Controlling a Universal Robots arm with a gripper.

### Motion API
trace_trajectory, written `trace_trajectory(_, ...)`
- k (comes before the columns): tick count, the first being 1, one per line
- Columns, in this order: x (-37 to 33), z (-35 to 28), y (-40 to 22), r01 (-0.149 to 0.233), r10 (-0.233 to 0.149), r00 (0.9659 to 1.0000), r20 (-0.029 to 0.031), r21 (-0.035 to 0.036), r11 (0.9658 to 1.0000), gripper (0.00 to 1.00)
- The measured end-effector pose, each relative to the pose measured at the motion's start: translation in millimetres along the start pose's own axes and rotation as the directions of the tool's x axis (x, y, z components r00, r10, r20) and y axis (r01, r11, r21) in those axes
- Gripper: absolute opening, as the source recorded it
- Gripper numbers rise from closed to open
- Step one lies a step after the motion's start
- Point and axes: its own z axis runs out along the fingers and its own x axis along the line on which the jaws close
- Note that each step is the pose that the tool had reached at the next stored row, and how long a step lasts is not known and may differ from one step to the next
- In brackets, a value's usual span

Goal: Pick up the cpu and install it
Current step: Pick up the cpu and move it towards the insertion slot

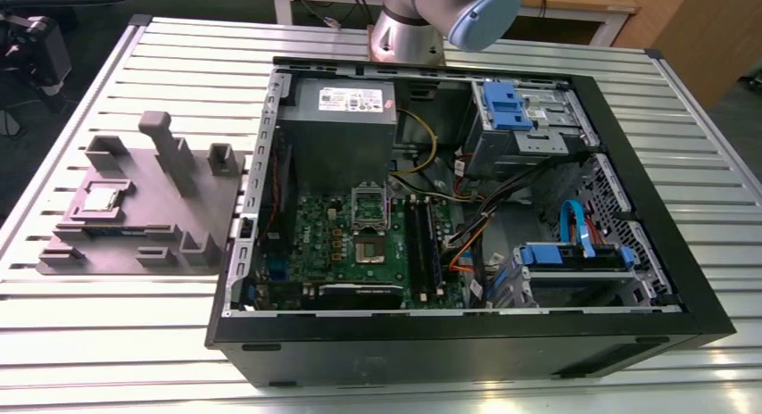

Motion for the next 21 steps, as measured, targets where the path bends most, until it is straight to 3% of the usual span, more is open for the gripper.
trace_trajectory(13, -0.2, 9.6, -1.3, 0.006, -0.006, 1.0000, -0.0001, 0.0002, 1.0000, 0.59)
trace_trajectory(21, -0.4, 10.9, -1.4, 0.009, -0.009, 1.0000, -0.0003, 0.0002, 1.0000, 0.59)
